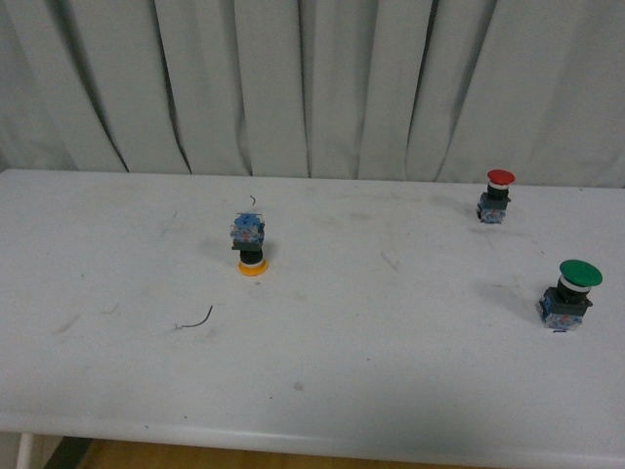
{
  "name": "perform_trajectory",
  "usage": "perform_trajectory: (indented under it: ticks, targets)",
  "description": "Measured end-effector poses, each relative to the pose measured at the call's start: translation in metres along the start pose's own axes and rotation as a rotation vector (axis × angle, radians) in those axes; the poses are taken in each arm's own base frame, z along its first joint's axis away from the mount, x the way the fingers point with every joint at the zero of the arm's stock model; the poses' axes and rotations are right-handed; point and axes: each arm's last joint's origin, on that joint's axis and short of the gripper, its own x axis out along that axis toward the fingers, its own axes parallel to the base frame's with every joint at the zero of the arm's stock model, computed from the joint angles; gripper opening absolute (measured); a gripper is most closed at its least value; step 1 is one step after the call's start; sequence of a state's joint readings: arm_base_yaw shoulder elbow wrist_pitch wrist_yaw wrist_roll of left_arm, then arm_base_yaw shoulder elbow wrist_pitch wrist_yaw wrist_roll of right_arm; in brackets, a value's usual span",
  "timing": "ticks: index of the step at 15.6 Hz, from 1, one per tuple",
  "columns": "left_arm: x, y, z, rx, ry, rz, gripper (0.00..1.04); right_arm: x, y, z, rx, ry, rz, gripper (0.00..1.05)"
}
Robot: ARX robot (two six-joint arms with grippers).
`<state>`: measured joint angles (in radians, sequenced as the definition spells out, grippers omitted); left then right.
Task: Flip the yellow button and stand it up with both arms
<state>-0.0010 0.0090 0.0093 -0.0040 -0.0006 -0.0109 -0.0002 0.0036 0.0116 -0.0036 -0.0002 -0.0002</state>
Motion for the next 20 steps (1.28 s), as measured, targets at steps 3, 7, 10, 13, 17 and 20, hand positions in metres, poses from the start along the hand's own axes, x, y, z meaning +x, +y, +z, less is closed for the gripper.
perform_trajectory:
  ticks: [3, 7, 10, 13, 17, 20]
  targets:
    - [0.0000, 0.0000, 0.0000, 0.000, 0.000, 0.000, 0.98, 0.0000, 0.0000, 0.0000, 0.000, 0.000, 0.000, 0.98]
    - [0.0000, 0.0000, 0.0000, 0.000, 0.000, 0.000, 0.98, 0.0000, 0.0000, 0.0000, 0.000, 0.000, 0.000, 0.98]
    - [0.0000, 0.0000, 0.0000, 0.000, 0.000, 0.000, 0.98, 0.0000, 0.0000, 0.0000, 0.000, 0.000, 0.000, 0.98]
    - [0.0000, 0.0000, 0.0000, 0.000, 0.000, 0.000, 0.98, 0.0000, 0.0000, 0.0000, 0.000, 0.000, 0.000, 0.98]
    - [0.0000, 0.0000, 0.0000, 0.000, 0.000, 0.000, 0.98, 0.0000, 0.0000, 0.0000, 0.000, 0.000, 0.000, 0.98]
    - [0.0000, 0.0000, 0.0000, 0.000, 0.000, 0.000, 0.98, 0.0000, 0.0000, 0.0000, 0.000, 0.000, 0.000, 0.98]
